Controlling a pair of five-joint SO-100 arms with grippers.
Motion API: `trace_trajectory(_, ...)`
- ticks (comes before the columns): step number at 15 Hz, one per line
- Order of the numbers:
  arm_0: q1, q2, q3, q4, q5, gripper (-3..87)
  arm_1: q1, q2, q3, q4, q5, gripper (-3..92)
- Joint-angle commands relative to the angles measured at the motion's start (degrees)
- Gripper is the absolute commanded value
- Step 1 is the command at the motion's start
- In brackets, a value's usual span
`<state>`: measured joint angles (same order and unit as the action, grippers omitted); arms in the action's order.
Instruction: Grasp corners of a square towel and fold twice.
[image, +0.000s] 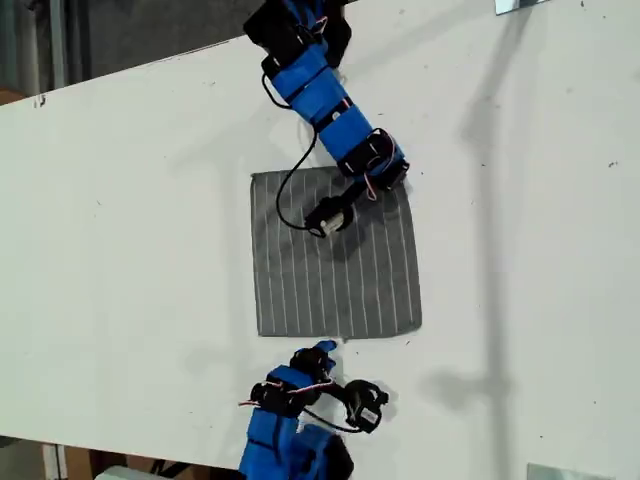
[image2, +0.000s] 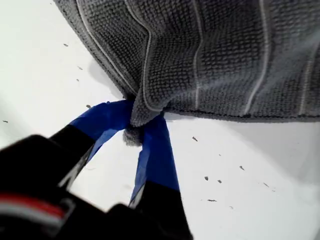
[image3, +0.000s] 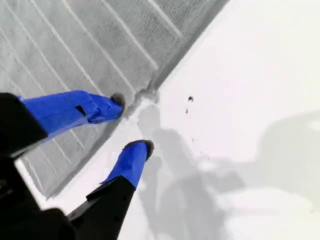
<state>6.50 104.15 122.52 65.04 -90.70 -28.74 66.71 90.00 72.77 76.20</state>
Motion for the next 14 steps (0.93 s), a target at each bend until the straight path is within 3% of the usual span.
trace_trajectory(1, 7.9, -12.0, -15.4, -0.1, -1.3, 18.7, 0.3, -0.9, 0.4, 0.4, 0.5, -0.1)
trace_trajectory(5, 16.3, -17.9, -23.5, 1.3, -7.8, 19.1, -0.1, -1.2, 0.4, 1.1, 0.9, -0.1)
trace_trajectory(14, 22.7, -40.3, -45.6, 2.2, -9.1, 19.1, -0.3, -1.7, -0.2, 1.6, 1.0, -0.1)
